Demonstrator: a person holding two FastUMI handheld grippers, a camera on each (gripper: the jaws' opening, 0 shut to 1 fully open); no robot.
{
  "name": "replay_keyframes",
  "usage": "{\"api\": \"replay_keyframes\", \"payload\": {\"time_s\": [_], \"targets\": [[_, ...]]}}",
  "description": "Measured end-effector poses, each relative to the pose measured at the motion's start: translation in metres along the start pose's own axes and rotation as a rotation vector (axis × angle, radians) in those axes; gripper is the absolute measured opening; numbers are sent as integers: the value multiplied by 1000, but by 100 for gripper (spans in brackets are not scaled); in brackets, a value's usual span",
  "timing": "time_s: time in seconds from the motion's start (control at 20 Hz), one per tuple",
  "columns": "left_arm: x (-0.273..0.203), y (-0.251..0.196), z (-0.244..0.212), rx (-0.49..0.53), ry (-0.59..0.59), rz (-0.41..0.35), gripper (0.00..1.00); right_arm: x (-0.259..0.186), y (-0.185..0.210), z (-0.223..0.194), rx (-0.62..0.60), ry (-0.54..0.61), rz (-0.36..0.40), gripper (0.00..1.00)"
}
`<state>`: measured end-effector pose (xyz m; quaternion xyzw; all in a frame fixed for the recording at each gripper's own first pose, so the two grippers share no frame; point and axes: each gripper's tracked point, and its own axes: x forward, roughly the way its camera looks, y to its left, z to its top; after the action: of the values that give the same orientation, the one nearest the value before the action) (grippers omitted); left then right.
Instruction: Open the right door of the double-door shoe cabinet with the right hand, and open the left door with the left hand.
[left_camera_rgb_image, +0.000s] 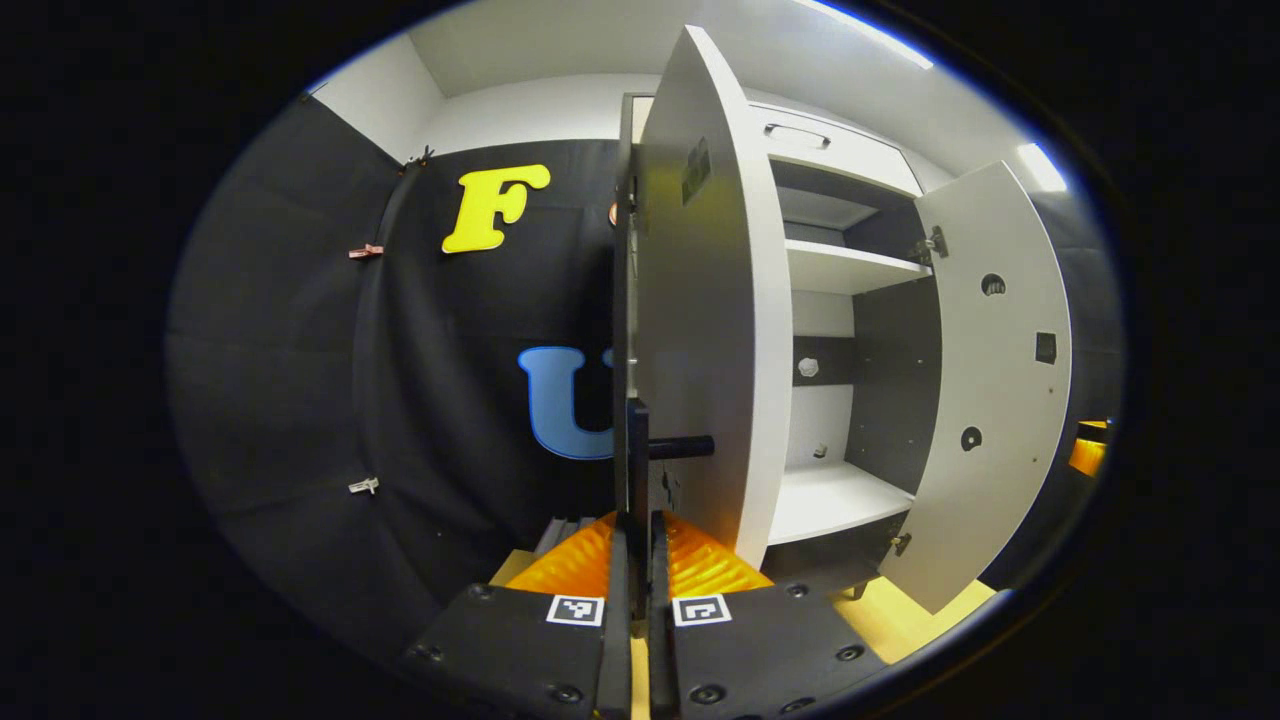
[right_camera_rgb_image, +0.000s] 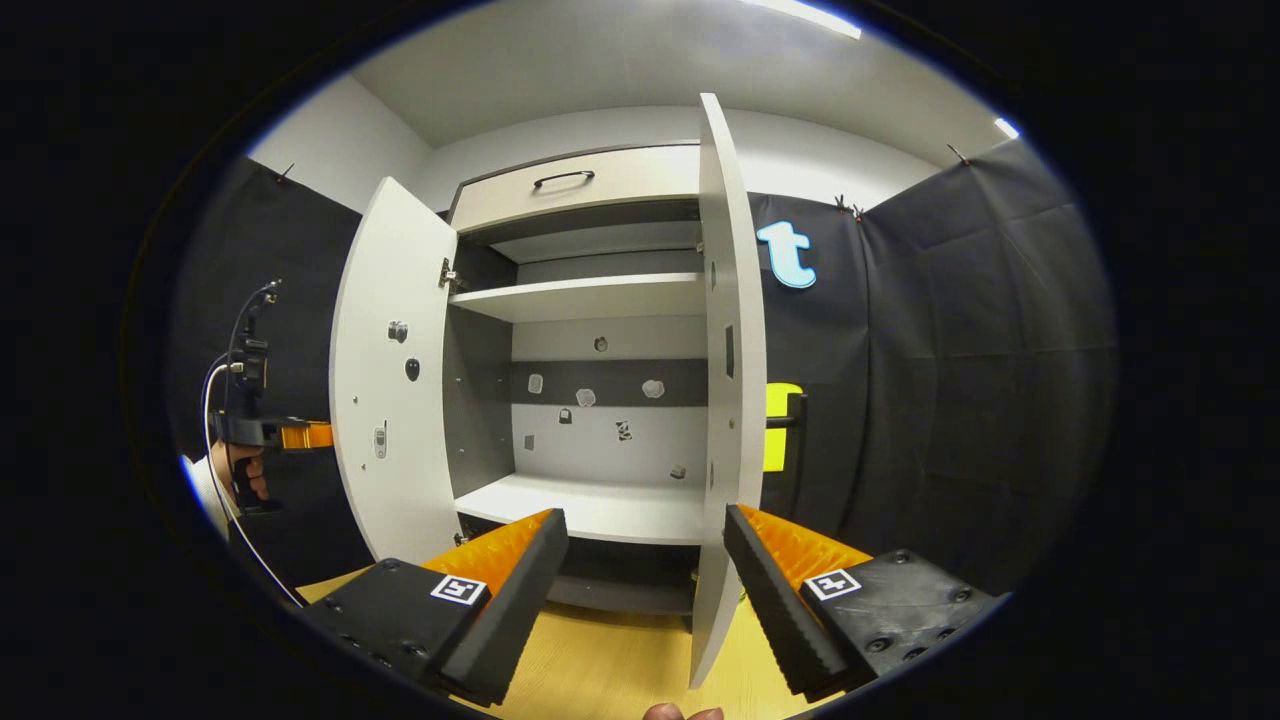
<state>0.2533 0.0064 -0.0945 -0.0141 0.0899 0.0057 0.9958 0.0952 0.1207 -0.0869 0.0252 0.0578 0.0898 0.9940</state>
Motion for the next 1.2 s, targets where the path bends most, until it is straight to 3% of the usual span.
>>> {"api": "replay_keyframes", "payload": {"time_s": [0.1, 0.15, 0.2, 0.25, 0.45, 0.9, 1.15, 1.2], "targets": [[-4, 16, -2, 5, 11, 67, 13, 0, 6, 0, 4, 2, 10, 99], [-3, 12, -1, -31, 12, 39, 6, 0, 8, 1, 3, -1, 13, 99], [-5, -5, 1, -86, 6, -23, 12, 0, 9, 0, 0, -3, 17, 99], [-6, -6, 1, -108, 8, -31, 11, 0, 11, 1, -3, -5, 22, 99], [-8, 11, -3, -20, 8, 13, 11, -3, 18, -2, -1, -3, 34, 99], [-25, 20, 4, -22, -3, 96, 14, -8, 10, -3, 17, -2, 3, 99], [-46, 4, 15, -26, -35, 93, 26, -8, 12, -4, 35, 8, 3, 99], [-49, 0, 17, -14, -42, 92, 36, -9, 13, -4, 35, 9, 6, 99]]}}
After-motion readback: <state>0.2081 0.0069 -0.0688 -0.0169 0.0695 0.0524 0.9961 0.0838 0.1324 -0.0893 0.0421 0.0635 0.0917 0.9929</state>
